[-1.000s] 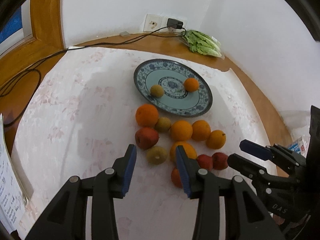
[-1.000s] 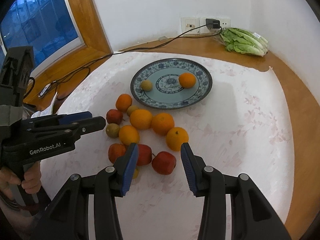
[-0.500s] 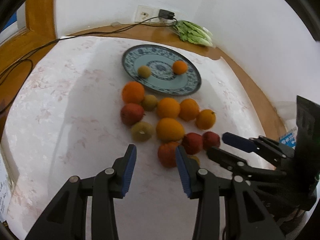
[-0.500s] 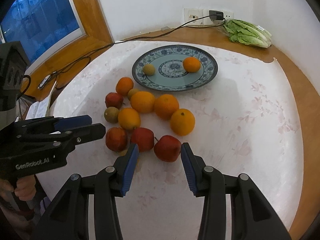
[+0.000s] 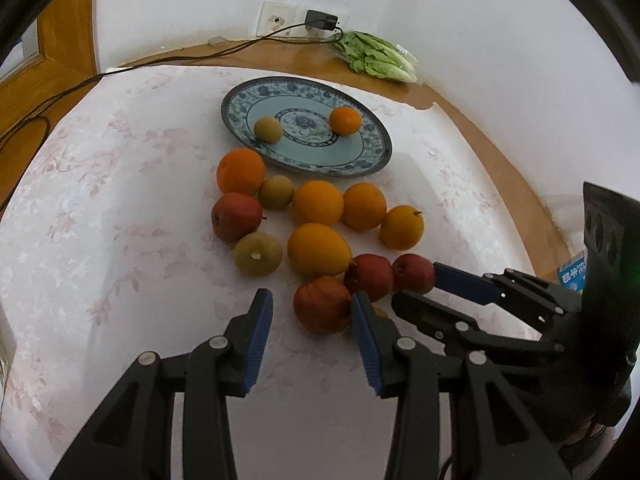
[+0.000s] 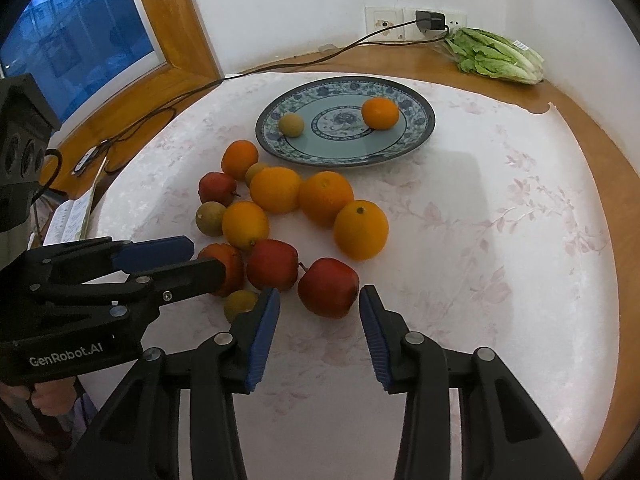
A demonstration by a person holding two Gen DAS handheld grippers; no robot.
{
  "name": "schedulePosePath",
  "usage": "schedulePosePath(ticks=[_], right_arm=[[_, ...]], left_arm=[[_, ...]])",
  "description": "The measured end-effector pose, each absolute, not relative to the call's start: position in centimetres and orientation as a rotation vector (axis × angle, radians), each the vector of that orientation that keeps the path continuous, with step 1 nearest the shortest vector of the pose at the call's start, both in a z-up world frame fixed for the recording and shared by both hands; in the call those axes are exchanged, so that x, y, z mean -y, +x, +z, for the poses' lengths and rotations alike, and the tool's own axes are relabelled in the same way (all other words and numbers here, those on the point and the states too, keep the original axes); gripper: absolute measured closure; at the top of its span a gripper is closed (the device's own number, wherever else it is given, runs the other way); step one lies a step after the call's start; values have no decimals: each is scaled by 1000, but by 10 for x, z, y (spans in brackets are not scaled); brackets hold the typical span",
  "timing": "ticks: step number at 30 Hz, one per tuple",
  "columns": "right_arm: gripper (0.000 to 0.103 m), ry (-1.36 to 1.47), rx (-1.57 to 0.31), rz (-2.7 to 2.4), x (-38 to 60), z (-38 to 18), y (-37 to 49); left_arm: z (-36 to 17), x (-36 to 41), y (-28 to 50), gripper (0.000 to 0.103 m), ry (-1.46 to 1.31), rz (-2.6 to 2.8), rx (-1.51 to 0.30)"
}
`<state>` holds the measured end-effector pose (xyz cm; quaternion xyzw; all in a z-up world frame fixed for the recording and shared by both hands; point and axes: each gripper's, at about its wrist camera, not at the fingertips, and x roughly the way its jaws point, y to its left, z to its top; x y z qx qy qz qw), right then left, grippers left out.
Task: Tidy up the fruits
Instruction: 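Grasp a red apple with the right tool while the left tool grasps a reddish-orange fruit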
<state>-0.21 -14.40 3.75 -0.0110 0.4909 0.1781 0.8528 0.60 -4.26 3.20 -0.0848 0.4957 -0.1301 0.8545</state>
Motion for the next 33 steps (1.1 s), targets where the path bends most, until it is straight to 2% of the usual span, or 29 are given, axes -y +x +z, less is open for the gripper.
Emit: schedulePosePath(ticks=[8,18,21,33], right_arm=[[69,-10,-1032,365,147,31,2],[70,10,-1021,363,153,29,4],[70,16,-1018,360,153,30,4],[70,22,-1016,349,156,35,3]], left_arm=[[25,50,10,60,-185,-300,-1049],[19,56,14,62,-178,-310,-1048],[20,57,14,69,-184,-325,-1049],[24,52,10,69,-162,-296,-1031]])
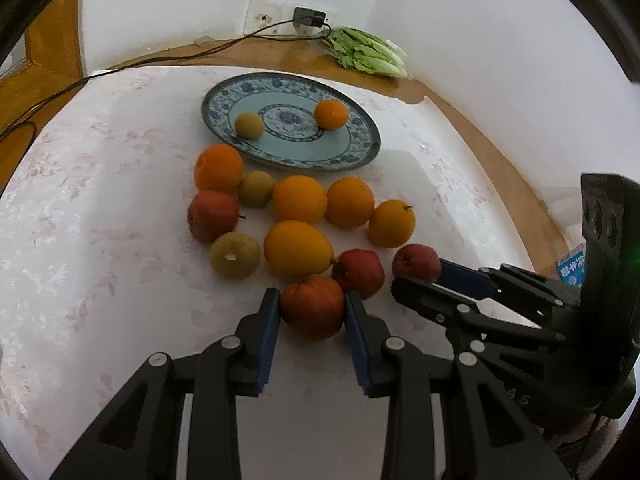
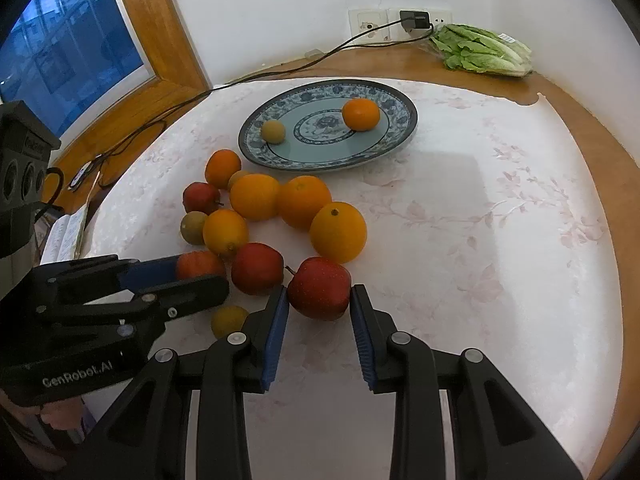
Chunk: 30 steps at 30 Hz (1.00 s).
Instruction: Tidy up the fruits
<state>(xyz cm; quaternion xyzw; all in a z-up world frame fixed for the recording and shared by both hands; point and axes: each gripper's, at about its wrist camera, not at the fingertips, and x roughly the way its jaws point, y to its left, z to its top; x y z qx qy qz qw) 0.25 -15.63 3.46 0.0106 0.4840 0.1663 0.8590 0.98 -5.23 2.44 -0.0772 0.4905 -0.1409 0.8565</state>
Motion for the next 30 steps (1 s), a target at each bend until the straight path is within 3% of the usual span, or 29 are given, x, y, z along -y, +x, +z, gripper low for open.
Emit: schedulePosePath(ticks=[30], right_arm=[[70,18,-990,343,148,64,20]], left_arm=[[65,27,33,70,-145,-246,-938]])
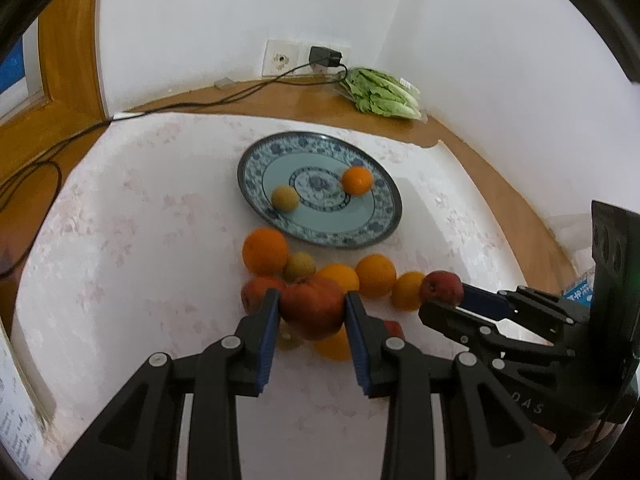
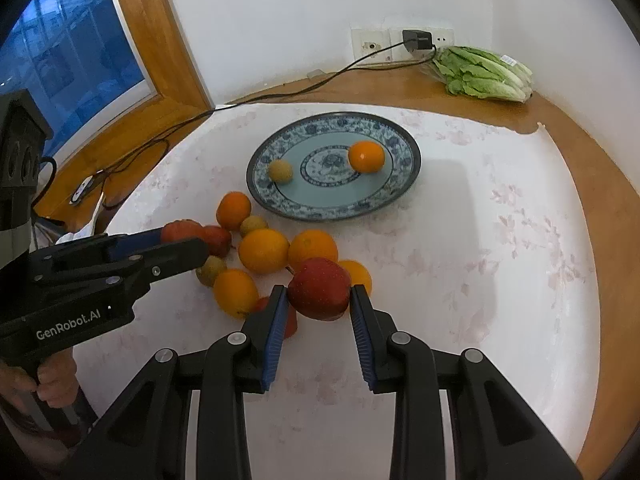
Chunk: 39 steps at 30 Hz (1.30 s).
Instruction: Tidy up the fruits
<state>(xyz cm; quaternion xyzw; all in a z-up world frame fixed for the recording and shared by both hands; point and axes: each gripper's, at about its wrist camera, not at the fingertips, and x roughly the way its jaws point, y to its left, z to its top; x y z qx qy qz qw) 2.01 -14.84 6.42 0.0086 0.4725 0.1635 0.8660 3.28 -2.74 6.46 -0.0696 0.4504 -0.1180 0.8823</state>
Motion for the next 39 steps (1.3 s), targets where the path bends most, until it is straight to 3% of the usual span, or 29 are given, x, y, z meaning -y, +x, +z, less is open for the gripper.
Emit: schedulePosePath(ticks=[19,39], right_arm=[[70,-1,-942,368,149,87,49],[70,-4,-962,349,154,76,102]], left_arm=[[82,33,66,70,-155,-242,-919],[70,39,118,70,-158,-224,-921]])
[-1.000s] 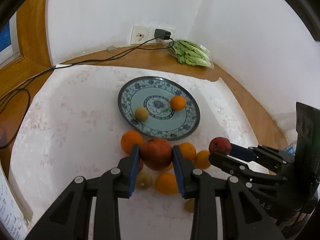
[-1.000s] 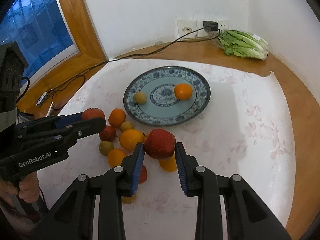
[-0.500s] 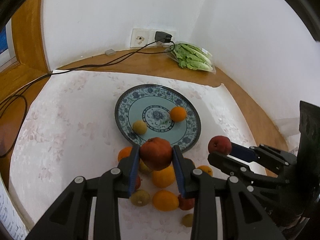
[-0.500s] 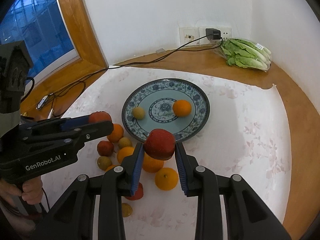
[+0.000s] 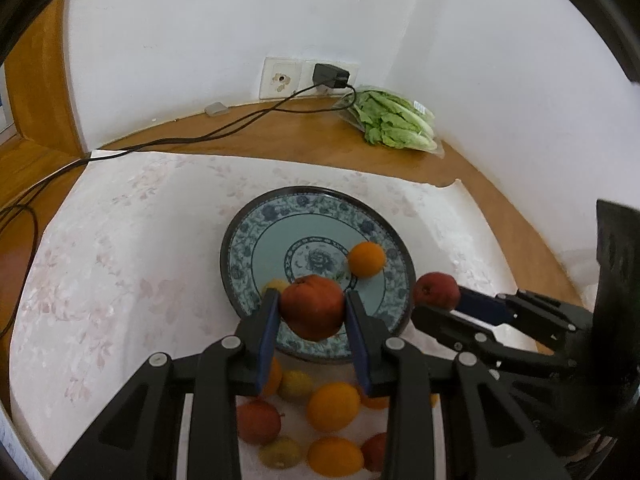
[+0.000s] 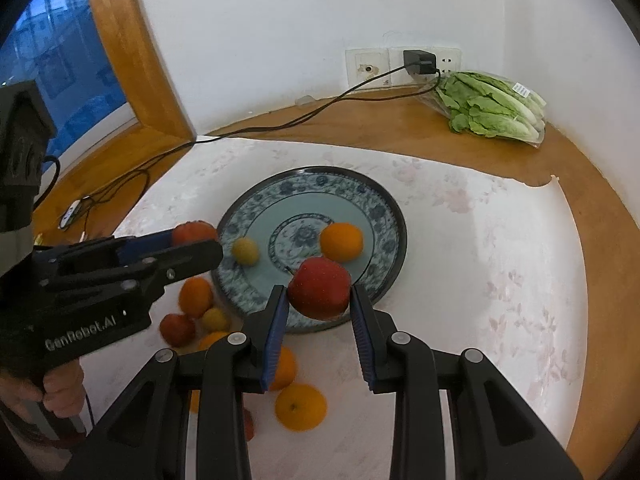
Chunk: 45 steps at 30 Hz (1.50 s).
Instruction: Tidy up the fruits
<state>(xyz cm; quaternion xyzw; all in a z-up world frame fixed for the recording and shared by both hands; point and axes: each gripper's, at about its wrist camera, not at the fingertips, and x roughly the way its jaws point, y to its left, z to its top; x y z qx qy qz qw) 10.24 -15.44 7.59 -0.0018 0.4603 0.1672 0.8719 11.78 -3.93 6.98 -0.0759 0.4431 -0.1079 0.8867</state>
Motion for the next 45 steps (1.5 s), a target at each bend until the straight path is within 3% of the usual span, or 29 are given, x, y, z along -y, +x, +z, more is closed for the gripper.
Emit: schedulePosePath(ticks=[45], right_arm=[[70,-109,-1061,298,122,31,128]], left_arm=[[28,32,148,70,-185,-182,-992]])
